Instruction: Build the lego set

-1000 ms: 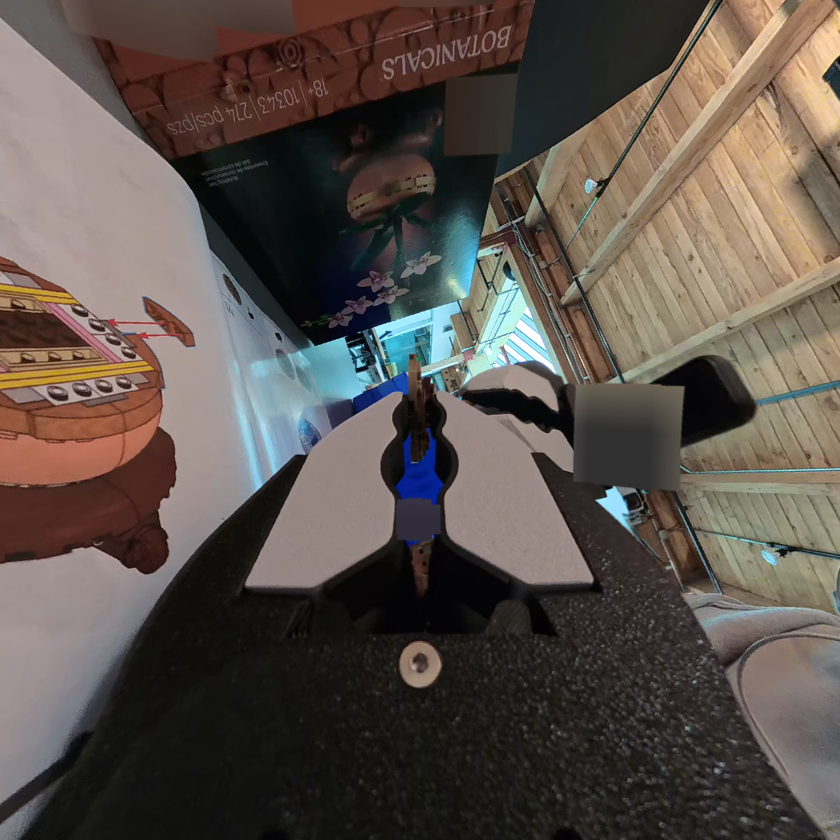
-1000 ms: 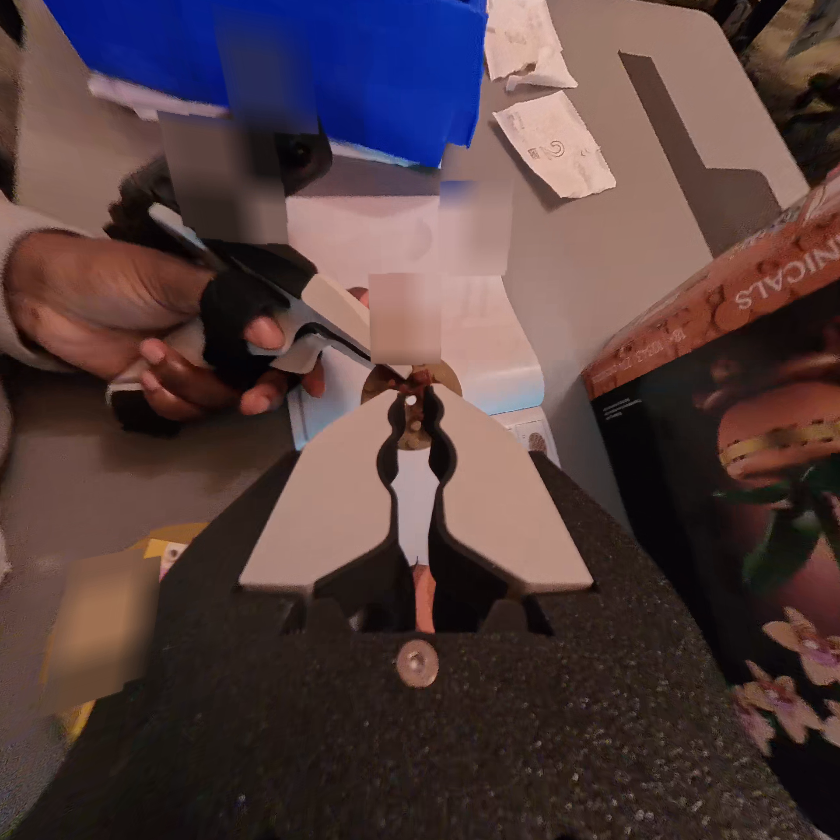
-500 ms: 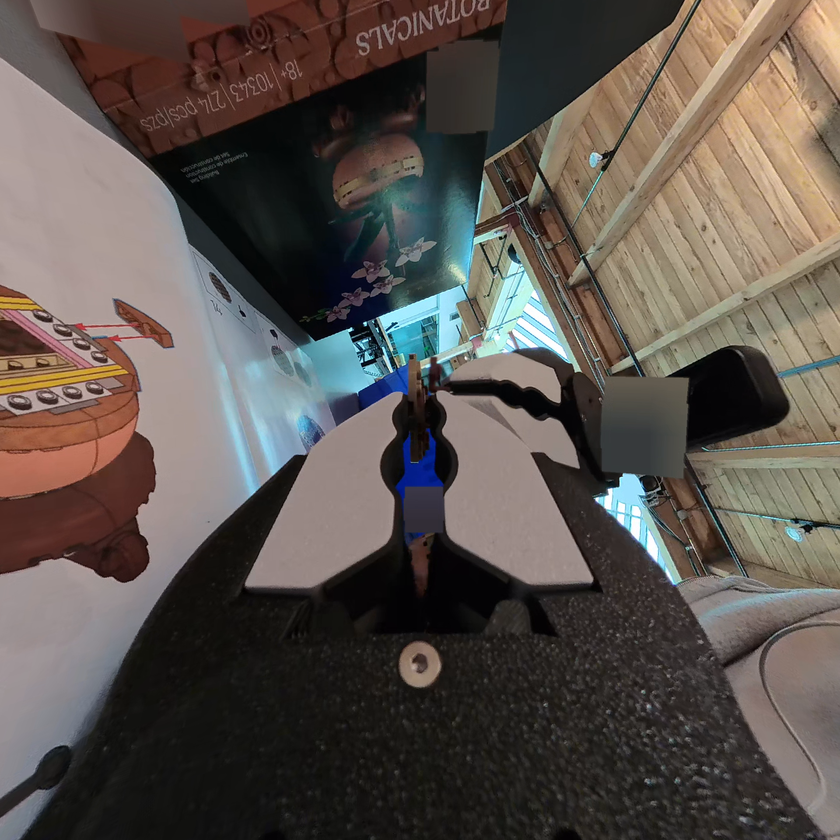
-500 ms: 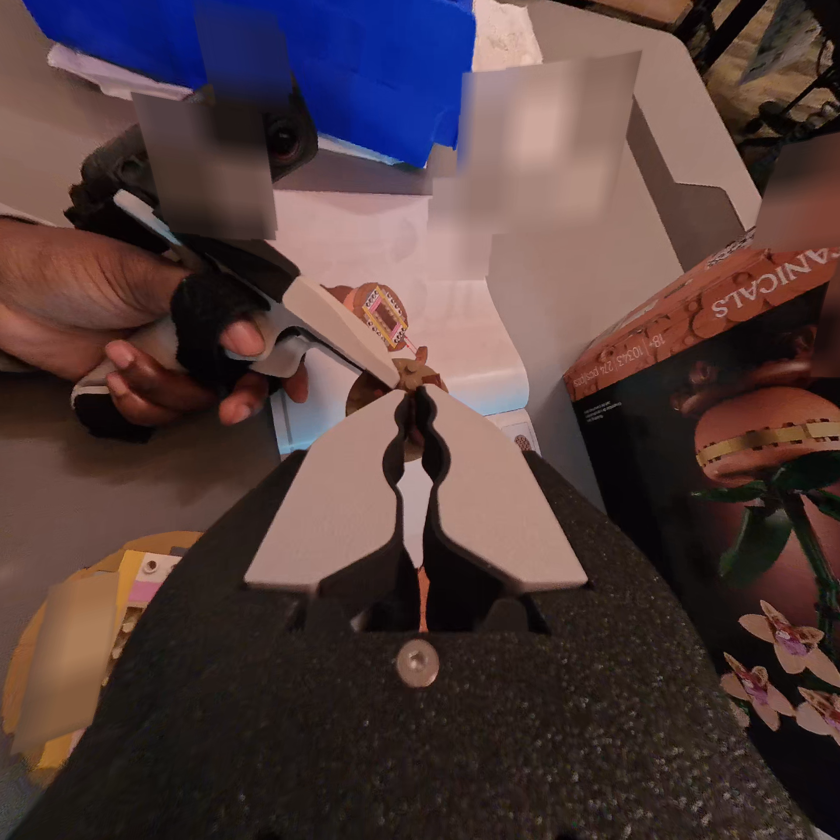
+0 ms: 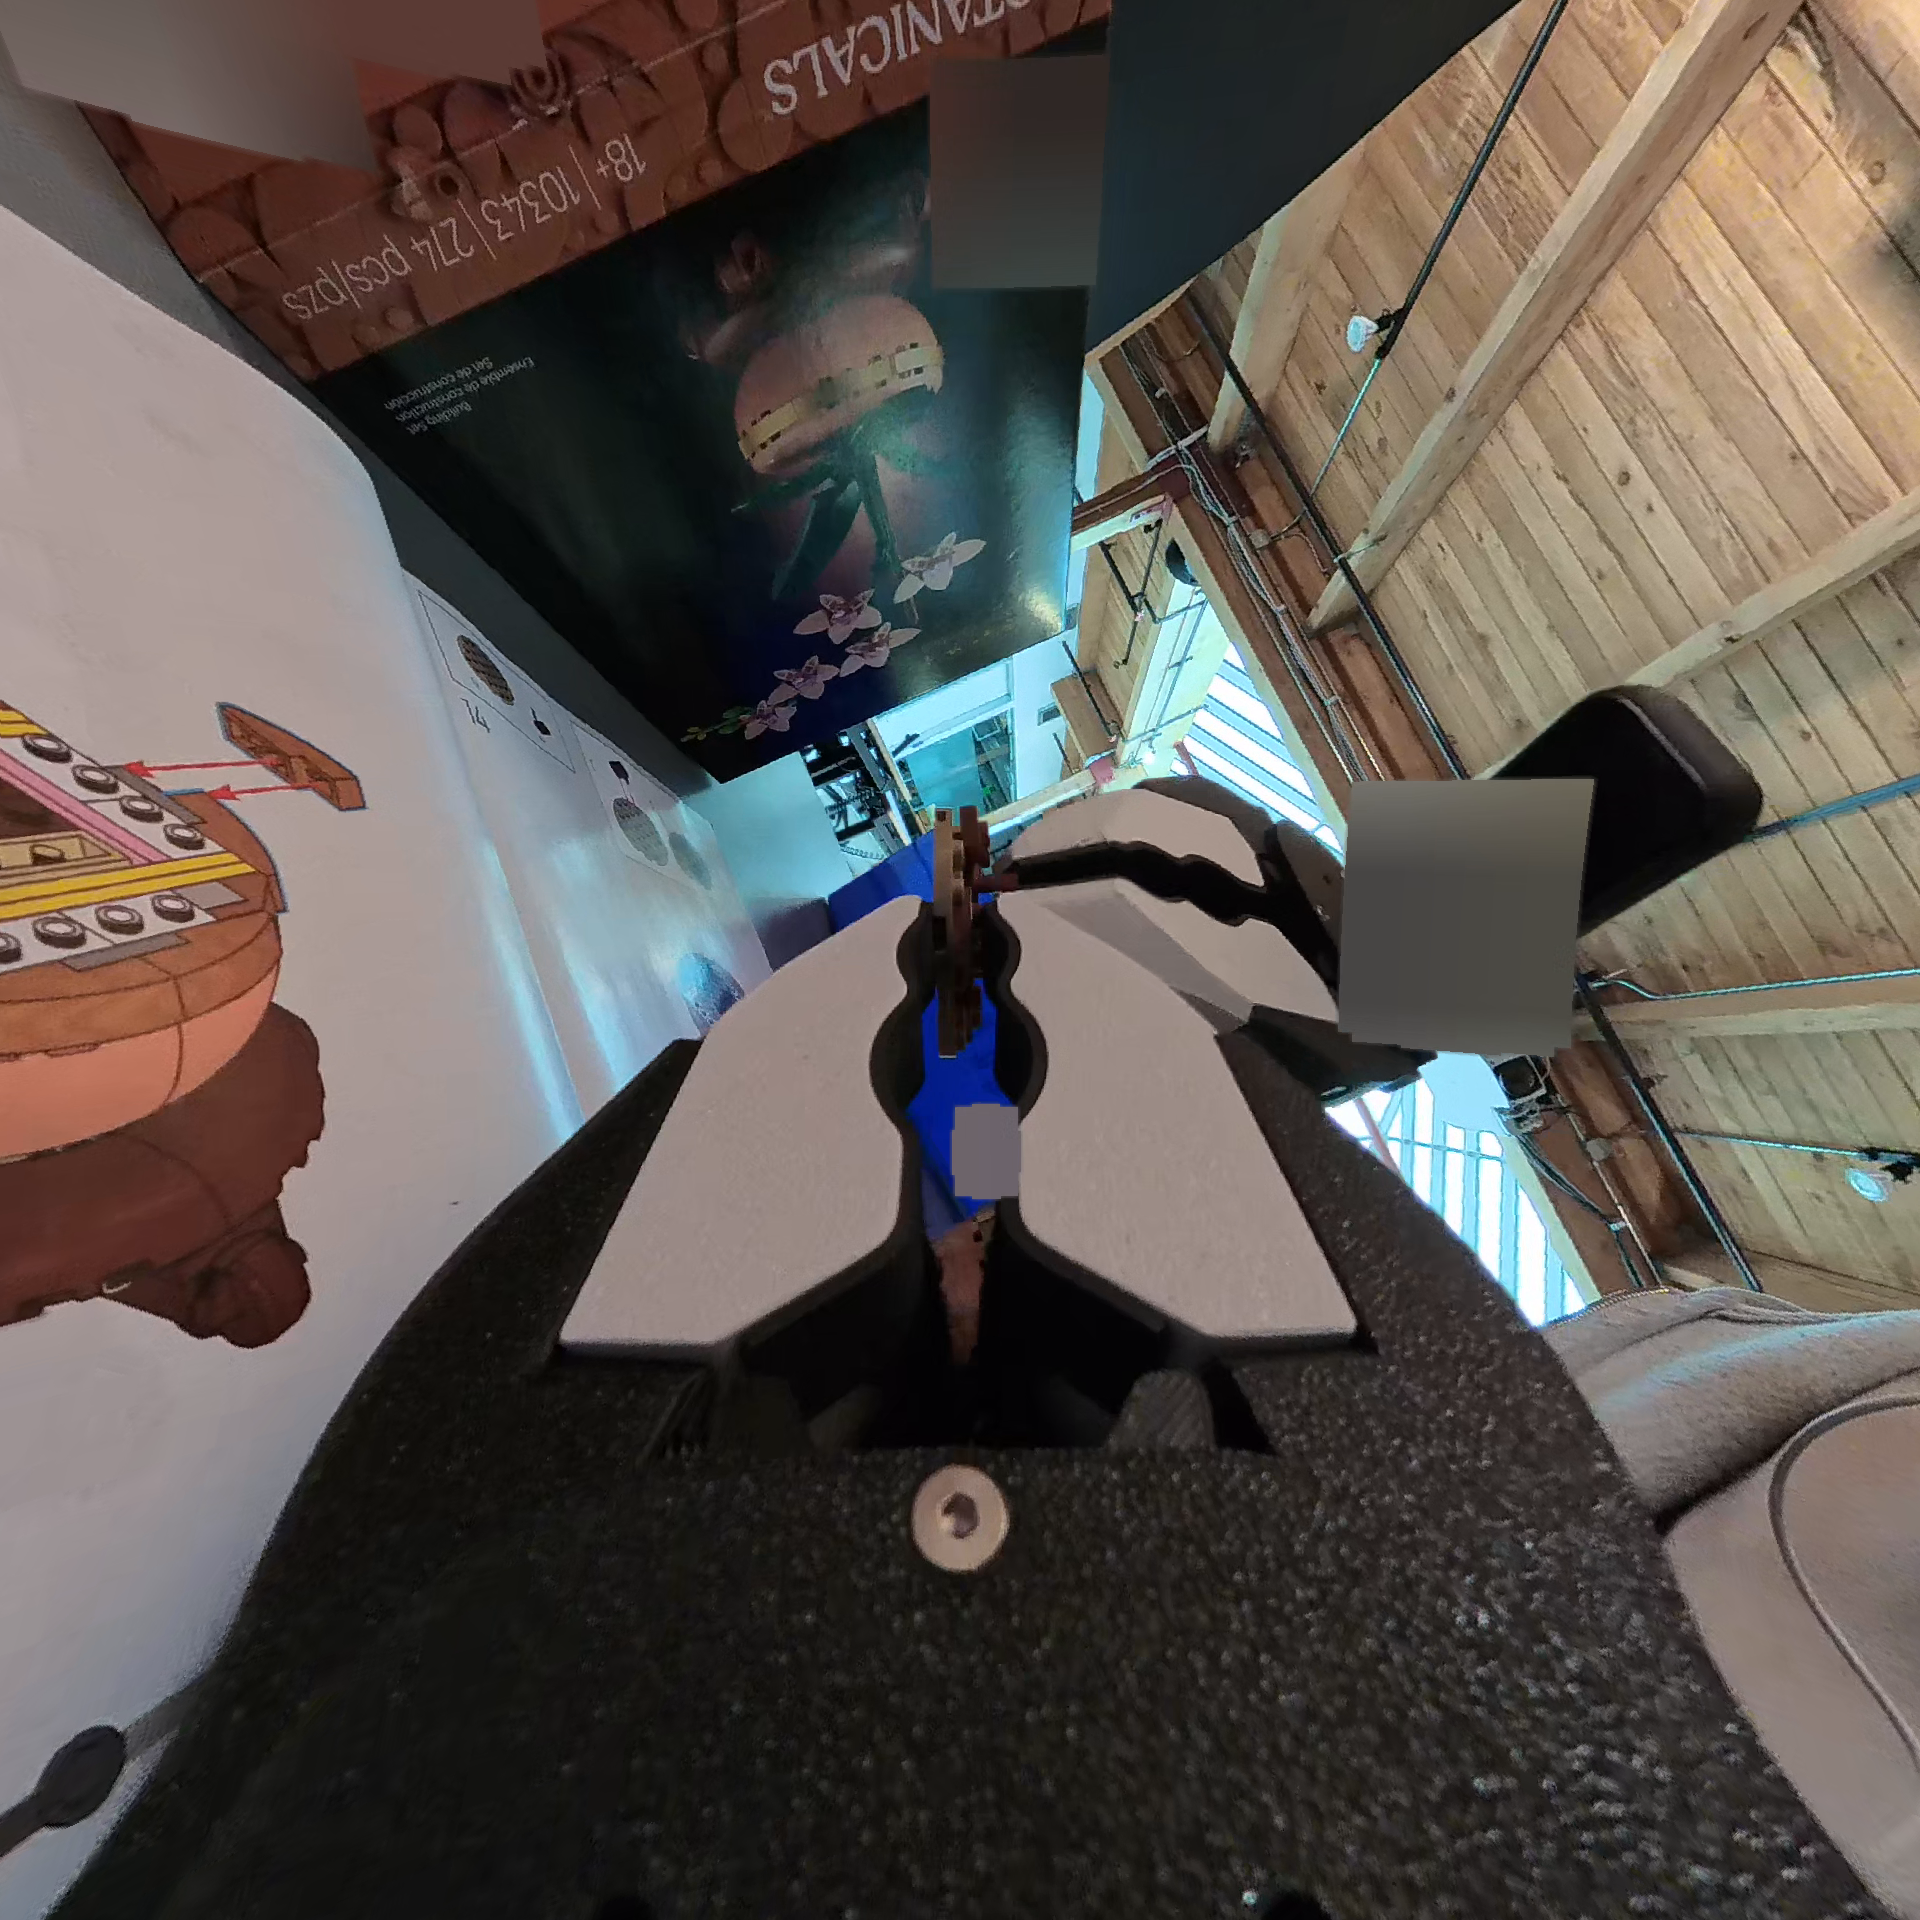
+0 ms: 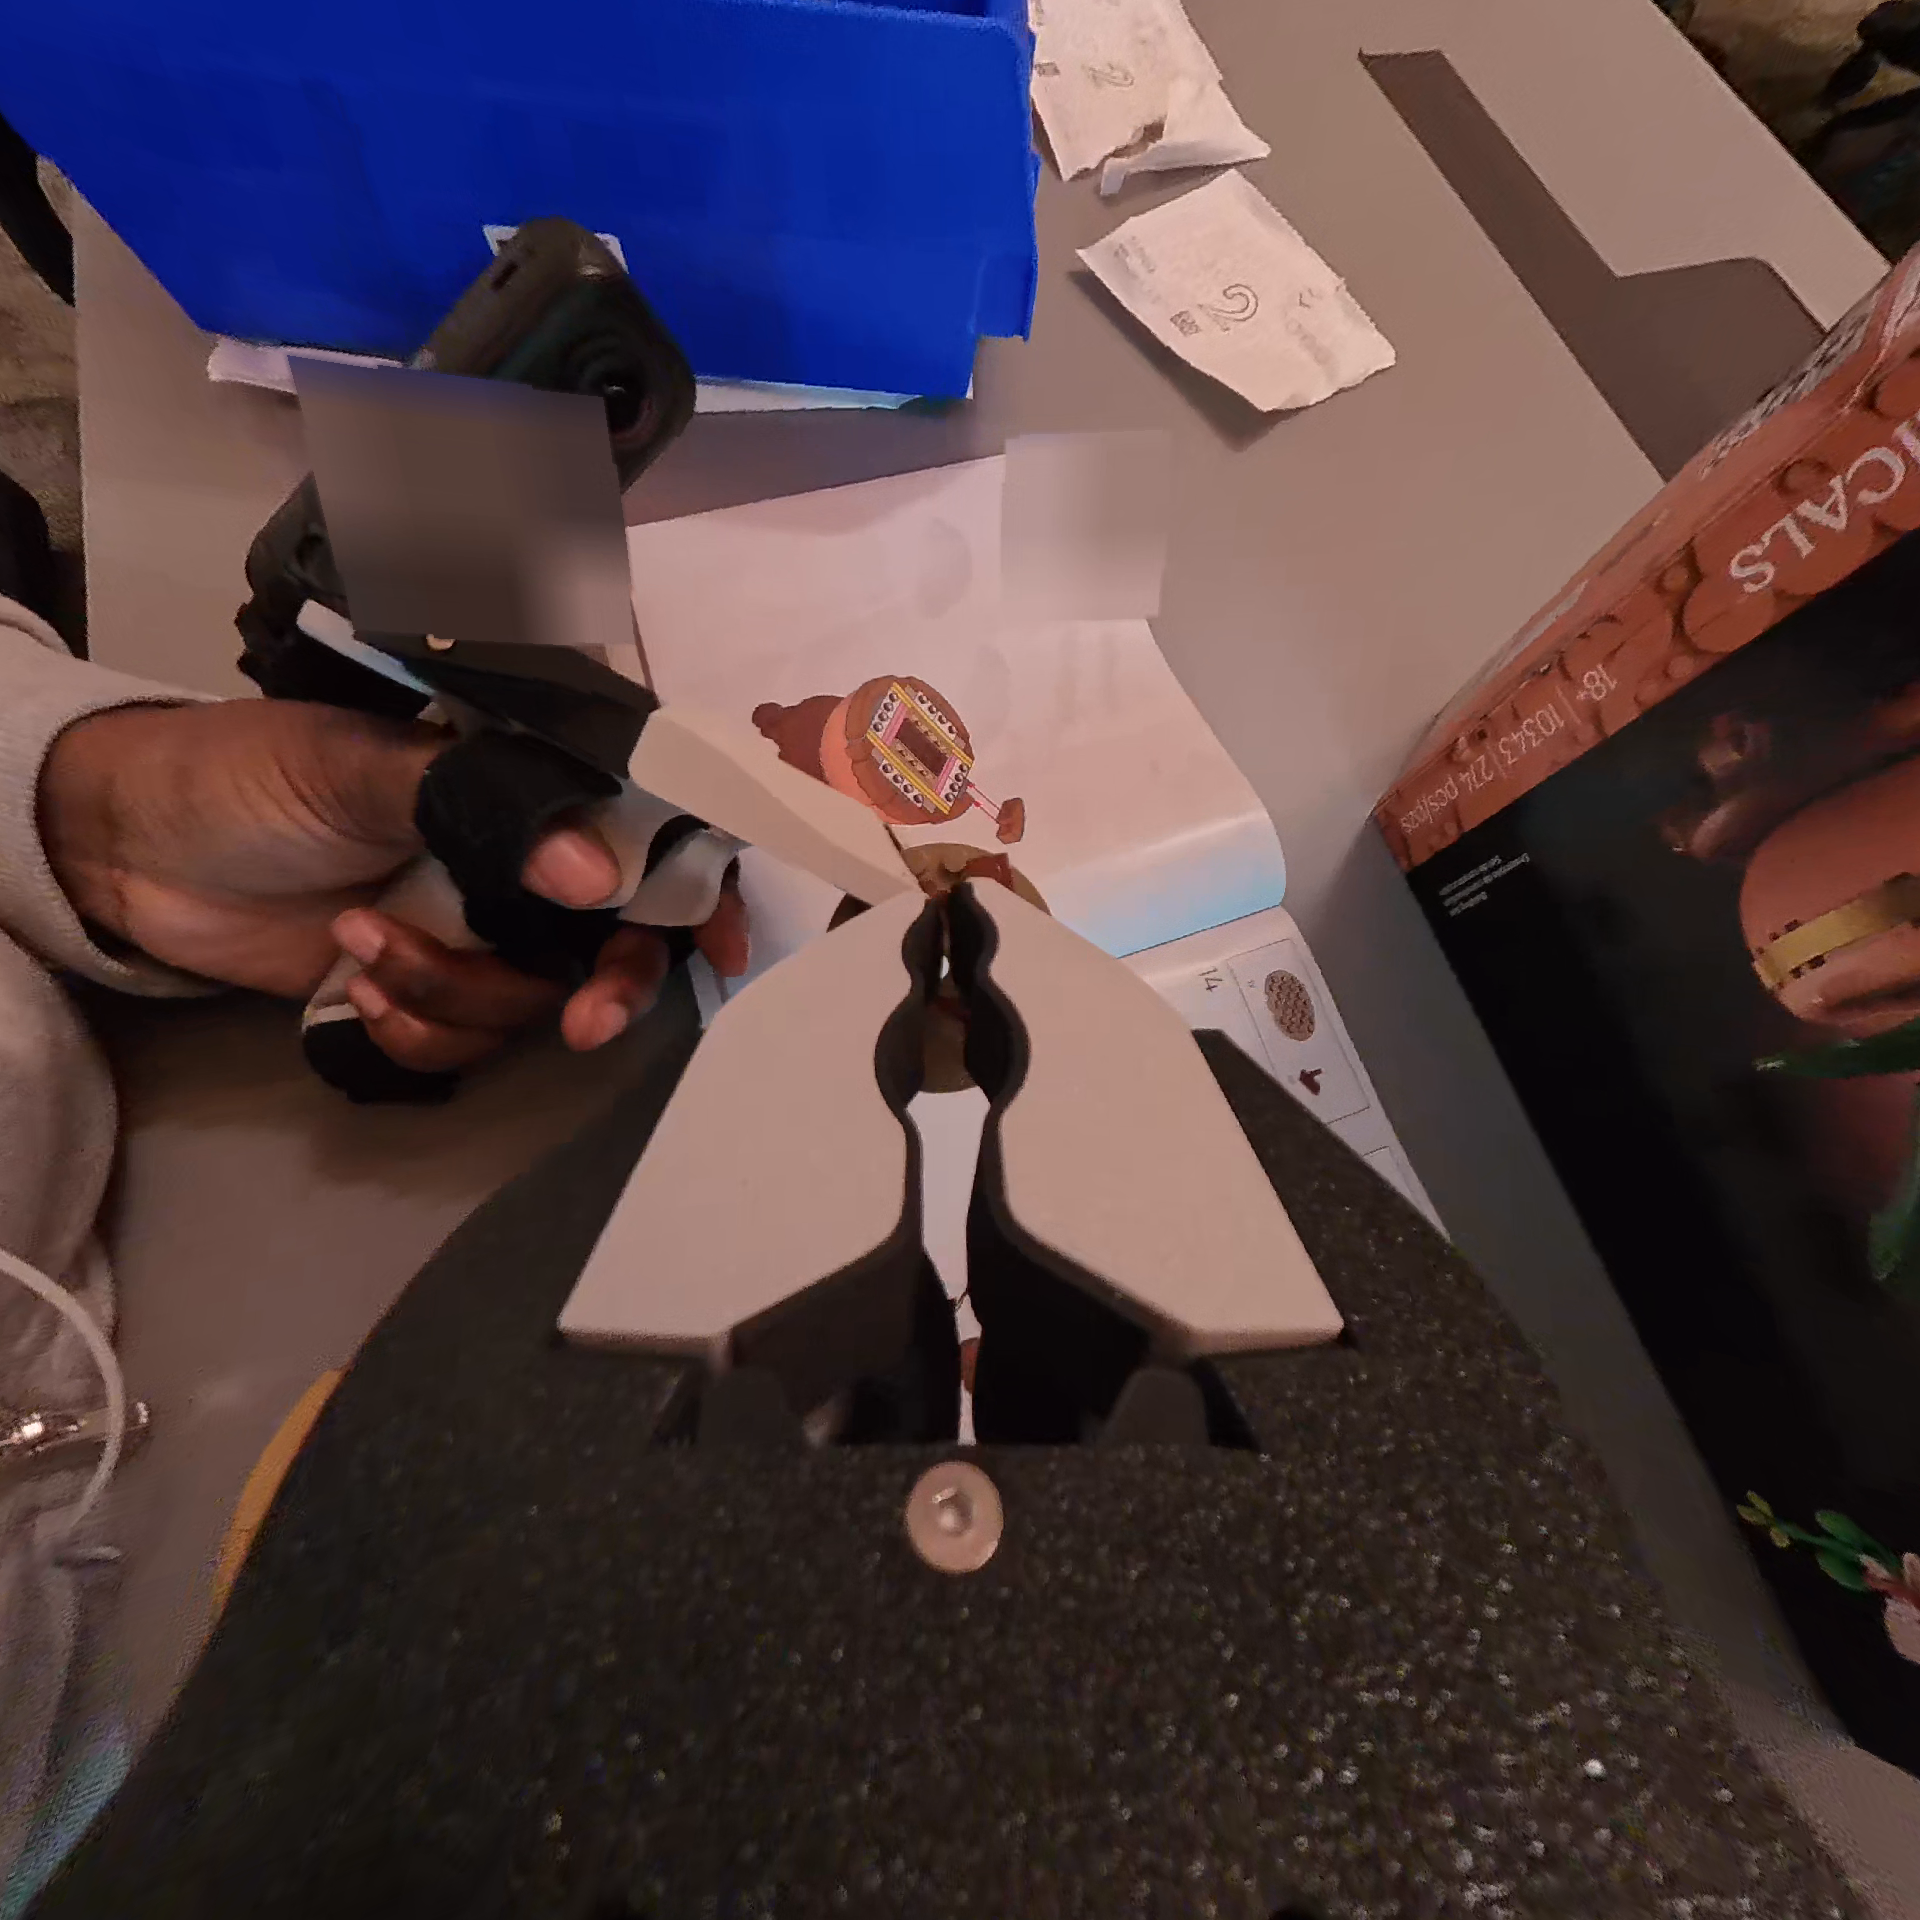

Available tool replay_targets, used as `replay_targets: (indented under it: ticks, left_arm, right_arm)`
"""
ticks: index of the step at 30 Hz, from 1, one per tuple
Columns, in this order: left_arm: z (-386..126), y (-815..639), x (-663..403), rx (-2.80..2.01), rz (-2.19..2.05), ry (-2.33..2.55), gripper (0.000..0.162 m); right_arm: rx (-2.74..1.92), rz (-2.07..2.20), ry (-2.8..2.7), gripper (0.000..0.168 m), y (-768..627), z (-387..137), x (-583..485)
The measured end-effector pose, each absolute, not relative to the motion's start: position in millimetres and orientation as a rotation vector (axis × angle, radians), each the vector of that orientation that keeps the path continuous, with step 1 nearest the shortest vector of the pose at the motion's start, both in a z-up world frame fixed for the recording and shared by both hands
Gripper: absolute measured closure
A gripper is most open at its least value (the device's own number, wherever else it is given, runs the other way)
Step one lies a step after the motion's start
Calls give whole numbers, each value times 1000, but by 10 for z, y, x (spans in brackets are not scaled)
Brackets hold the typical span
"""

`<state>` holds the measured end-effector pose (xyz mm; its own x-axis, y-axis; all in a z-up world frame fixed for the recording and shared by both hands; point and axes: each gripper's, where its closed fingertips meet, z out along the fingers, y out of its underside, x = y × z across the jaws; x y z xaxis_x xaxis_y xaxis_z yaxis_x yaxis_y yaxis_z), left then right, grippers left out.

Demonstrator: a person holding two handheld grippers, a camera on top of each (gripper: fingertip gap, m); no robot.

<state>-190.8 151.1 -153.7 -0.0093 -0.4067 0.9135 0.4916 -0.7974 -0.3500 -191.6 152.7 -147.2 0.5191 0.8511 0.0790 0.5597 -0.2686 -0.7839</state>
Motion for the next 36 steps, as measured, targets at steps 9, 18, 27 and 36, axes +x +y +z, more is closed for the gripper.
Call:
replay_targets:
  ticks: [9,18,27,36]
  left_arm:
    - [-1530,1515,-1922,-1646,-1841,-88,155]
    - [-1513,1516,-1933,-1631,-1811,-81,155]
    - [-1534,1540,-1948,-1643,-1840,-122,155]
    - [-1557,1565,-1962,-1652,-1860,-161,155]
  right_arm:
    - [-2026,500,-1054,167,1513,-1483,-1898]
    - [-2047,525,-1018,166,1510,-1478,-1912]
    - [-2062,536,-997,164,1527,-1510,-1918]
    - [-2070,555,-993,160,1470,-1497,-1882]
